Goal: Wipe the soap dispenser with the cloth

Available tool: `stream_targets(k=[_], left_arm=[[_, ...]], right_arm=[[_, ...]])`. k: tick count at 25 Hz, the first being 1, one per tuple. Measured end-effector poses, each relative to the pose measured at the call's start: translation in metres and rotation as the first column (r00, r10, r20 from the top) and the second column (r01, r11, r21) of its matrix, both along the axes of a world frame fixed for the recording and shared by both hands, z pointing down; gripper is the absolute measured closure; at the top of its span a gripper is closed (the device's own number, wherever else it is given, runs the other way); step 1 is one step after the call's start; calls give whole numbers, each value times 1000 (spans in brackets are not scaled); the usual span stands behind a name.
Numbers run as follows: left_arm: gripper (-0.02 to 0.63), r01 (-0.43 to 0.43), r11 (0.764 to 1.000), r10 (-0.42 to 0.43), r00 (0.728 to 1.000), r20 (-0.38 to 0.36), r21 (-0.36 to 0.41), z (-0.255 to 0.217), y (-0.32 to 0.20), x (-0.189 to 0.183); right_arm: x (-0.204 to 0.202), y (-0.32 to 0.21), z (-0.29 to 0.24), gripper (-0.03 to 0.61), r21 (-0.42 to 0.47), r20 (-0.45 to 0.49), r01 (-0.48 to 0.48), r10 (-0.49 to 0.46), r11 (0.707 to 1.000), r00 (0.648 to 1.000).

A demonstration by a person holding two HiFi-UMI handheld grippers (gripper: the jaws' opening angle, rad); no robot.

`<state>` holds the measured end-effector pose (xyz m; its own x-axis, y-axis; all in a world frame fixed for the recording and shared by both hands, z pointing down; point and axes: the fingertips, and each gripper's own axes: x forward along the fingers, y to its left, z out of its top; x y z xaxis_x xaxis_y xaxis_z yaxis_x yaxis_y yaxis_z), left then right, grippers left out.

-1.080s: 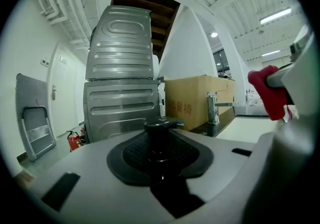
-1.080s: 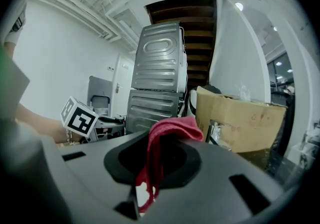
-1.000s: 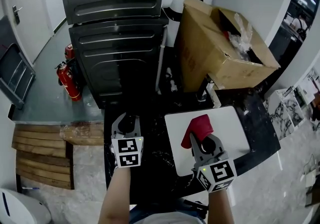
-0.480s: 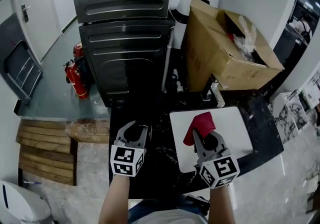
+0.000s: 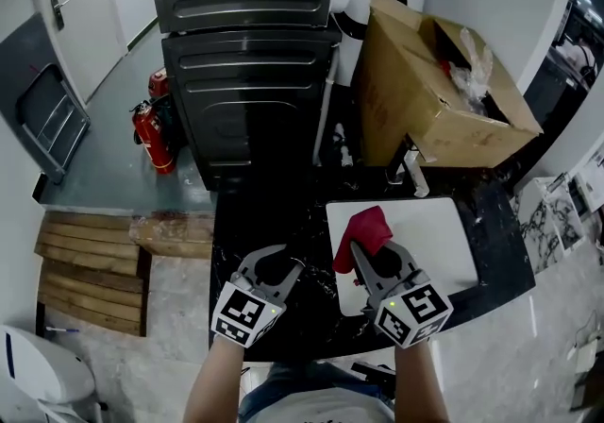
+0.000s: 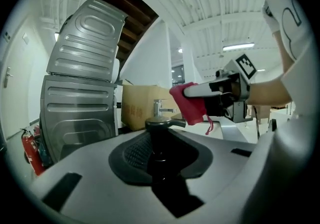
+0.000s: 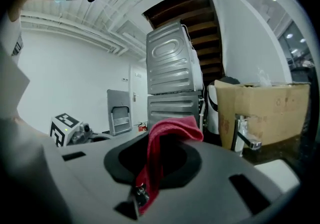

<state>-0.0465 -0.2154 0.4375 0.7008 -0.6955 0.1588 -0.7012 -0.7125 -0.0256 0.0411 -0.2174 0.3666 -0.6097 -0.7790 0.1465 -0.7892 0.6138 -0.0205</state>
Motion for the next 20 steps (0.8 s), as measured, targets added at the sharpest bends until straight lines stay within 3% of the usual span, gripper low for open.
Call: stream_targets(k=[4, 8, 13, 17, 20], left_arm=[[512, -18, 1000, 18, 1000, -4, 4, 1, 0, 1], [512, -25, 1000, 25, 1000, 1, 4, 1, 0, 2], [512, -20, 1000, 20, 1000, 7, 4, 1, 1, 1], [512, -18, 1000, 18, 1000, 14, -6, 3, 1, -1], [511, -24, 1000, 24, 1000, 11, -5, 2, 1, 0]], right_arm=[[-35, -3, -5, 529, 12, 10, 148, -148, 989, 989], [-78, -4, 1, 529, -6, 1, 315, -315, 949, 949], [-107, -2, 15, 531, -53, -142, 412, -415, 910, 899], [-122, 5, 20, 531, -86, -312, 484, -485, 871, 817], [-125, 17, 22, 531, -129, -375, 550, -554, 825, 743]])
